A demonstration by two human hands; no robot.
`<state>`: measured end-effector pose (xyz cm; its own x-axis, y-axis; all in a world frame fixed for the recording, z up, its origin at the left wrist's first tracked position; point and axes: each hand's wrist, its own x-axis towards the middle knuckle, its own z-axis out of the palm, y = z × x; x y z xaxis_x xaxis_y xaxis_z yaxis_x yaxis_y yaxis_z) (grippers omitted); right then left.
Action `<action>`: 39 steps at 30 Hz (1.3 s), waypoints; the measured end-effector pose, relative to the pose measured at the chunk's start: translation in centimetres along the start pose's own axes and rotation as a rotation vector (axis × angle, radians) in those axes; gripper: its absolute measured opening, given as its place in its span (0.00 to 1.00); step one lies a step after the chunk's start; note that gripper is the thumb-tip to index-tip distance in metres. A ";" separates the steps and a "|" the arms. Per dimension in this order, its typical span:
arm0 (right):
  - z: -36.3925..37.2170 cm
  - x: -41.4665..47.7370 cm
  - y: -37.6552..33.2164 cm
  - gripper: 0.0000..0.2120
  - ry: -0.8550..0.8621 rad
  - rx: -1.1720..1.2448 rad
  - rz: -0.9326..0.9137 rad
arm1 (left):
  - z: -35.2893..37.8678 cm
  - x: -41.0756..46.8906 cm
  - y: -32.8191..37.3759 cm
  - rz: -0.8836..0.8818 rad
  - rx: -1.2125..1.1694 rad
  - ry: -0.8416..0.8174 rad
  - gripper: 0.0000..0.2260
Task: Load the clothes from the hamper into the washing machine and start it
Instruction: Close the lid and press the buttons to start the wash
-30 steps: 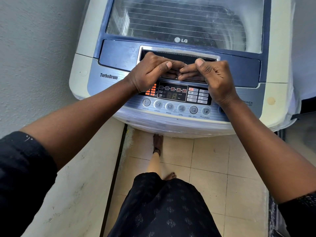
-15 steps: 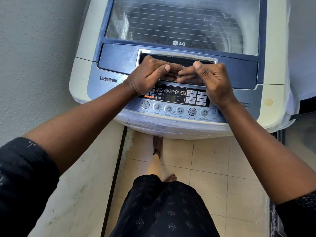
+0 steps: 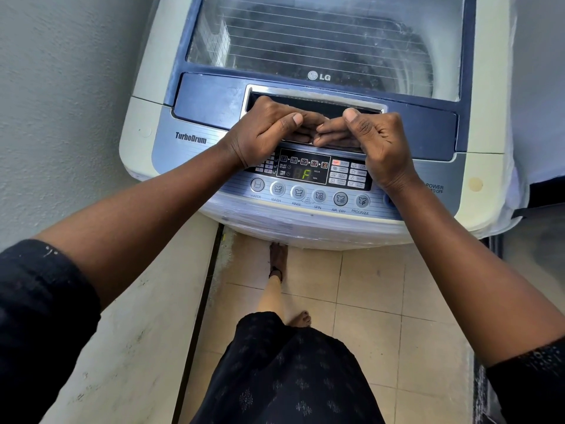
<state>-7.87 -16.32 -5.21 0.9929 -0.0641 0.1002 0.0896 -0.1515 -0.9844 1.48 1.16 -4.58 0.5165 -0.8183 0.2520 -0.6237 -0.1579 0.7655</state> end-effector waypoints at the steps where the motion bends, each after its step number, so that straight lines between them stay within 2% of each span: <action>1: 0.0 0.0 0.0 0.15 -0.001 0.002 0.002 | 0.0 0.0 0.0 -0.002 -0.005 0.000 0.21; 39: 0.1 0.0 0.0 0.16 0.015 -0.036 -0.009 | 0.3 0.1 0.0 -0.012 0.026 0.002 0.22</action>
<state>-7.83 -16.25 -5.19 0.9907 -0.0777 0.1116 0.0955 -0.1873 -0.9776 1.38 0.94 -4.77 0.5252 -0.8151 0.2446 -0.6329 -0.1819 0.7526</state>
